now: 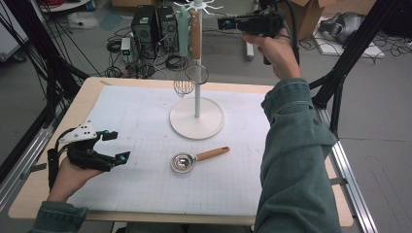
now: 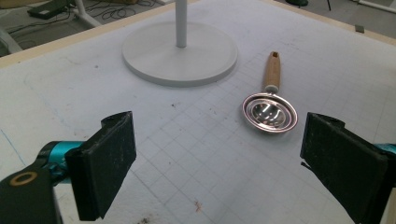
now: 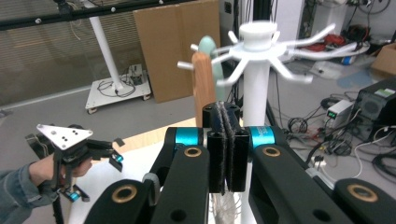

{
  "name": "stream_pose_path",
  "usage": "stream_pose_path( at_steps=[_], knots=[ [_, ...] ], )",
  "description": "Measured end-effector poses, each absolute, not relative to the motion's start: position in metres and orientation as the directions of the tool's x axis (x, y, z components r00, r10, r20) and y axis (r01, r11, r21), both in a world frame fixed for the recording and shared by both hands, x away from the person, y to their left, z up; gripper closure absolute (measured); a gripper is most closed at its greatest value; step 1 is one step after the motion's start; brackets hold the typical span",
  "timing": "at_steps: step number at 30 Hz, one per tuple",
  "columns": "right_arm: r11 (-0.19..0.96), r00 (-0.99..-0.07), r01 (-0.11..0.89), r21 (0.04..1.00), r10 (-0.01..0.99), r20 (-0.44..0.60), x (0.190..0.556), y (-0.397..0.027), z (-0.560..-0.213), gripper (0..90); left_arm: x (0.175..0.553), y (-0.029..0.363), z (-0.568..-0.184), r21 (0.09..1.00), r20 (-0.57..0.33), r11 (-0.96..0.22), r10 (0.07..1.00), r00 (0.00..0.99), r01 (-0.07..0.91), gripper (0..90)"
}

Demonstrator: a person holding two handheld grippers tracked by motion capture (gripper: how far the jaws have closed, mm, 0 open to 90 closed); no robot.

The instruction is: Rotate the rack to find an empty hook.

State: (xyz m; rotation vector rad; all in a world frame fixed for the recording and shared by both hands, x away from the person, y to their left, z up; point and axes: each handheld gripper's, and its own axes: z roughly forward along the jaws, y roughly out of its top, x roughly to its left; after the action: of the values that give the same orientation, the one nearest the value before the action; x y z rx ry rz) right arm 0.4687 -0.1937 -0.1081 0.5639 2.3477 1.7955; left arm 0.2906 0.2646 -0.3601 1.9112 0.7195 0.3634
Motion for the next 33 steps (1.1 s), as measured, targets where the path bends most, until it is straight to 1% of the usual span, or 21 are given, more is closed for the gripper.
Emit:
stream_pose_path(
  at_steps=[6,13,22,33],
  knots=[
    [0.197,-0.917,0.206,0.958,0.381,0.119,0.476,-0.192,-0.104,89.6,0.290,0.266,-0.361,0.897,-0.073,-0.299,0.628,0.775,0.327,11.0],
    [0.205,-0.918,0.209,0.956,0.378,0.120,0.479,-0.182,-0.105,89.6,0.290,0.267,-0.360,0.898,-0.073,-0.296,0.627,0.776,0.324,11.0],
    [0.202,-0.924,0.197,0.959,0.367,0.112,0.474,-0.169,-0.104,89.8,0.289,0.267,-0.359,0.898,-0.068,-0.299,0.629,0.775,0.322,11.0],
    [0.214,-0.916,0.191,0.958,0.390,0.096,0.467,-0.150,-0.099,90.0,0.288,0.267,-0.358,0.901,-0.067,-0.297,0.625,0.778,0.316,11.0]
  ],
)
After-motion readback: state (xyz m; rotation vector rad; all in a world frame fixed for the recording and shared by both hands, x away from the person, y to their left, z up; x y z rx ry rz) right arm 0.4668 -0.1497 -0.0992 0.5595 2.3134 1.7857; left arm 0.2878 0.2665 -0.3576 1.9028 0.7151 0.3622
